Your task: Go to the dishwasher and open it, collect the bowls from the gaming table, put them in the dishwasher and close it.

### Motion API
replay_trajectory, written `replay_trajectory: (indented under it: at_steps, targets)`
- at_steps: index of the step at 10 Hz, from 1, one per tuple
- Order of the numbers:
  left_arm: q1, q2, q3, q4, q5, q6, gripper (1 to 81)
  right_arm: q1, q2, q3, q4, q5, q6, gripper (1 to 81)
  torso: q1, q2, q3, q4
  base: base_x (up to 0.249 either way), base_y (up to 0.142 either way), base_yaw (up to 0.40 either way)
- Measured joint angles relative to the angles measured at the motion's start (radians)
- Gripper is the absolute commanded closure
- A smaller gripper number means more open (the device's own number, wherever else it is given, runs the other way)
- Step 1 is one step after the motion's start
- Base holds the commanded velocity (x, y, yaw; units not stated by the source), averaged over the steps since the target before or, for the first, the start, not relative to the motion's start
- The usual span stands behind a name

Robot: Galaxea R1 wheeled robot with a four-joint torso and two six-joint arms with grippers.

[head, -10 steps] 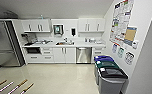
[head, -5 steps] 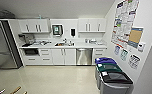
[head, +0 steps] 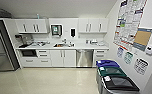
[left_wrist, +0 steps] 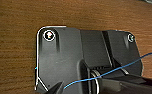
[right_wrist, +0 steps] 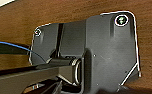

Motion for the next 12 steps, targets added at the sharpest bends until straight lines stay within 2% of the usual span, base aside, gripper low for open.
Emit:
replay_trajectory:
  at_steps: [12]
  targets:
    - [0.0, 0.006, -0.005, 0.001, -0.001, 0.0, 1.0, 0.0, 0.003, -0.007, 0.0, 0.0, 0.0, 1.0, 0.0, 0.0, 0.0, 0.0, 0.261, 0.0, 0.0]
